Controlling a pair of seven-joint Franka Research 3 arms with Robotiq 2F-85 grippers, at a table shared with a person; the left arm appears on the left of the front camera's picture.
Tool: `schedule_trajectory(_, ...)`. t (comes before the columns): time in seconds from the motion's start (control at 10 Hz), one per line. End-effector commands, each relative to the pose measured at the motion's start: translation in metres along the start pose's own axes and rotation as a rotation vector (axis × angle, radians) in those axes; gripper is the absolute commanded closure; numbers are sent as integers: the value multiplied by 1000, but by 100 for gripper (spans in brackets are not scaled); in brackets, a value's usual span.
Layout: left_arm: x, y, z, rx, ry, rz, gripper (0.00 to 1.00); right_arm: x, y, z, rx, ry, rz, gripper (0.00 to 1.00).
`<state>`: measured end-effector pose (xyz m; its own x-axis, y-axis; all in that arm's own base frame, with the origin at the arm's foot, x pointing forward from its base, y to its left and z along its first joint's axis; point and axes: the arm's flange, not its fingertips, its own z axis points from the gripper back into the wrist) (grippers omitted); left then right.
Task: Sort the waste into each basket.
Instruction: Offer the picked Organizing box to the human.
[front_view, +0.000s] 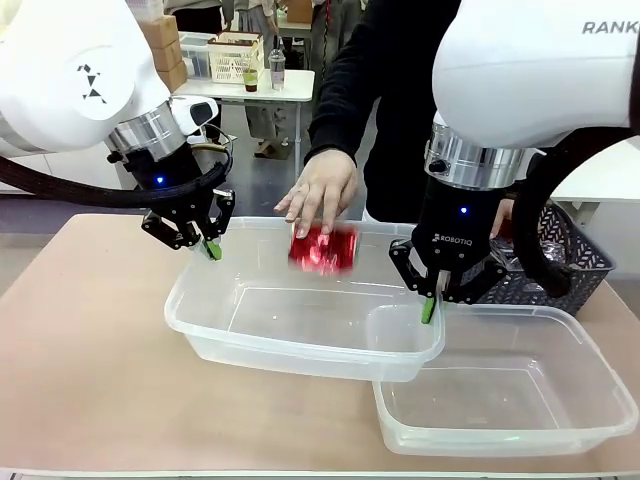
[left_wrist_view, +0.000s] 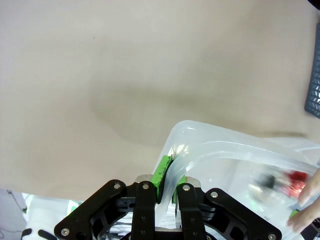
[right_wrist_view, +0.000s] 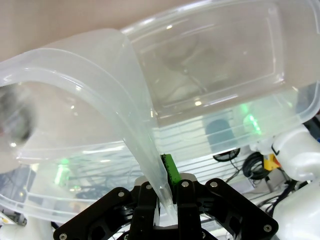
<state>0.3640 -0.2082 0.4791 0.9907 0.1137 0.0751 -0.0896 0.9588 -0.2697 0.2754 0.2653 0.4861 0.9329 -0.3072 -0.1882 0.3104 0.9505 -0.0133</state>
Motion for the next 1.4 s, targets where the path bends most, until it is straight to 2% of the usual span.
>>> schedule_trajectory(0.0,4,-2,5,-22,-7,38,94,0,-1,1,4,-3,-14,95)
schedule_trajectory(1.3,4,-2,5,-22,-7,38,94,0,-1,1,4,-3,-14,95)
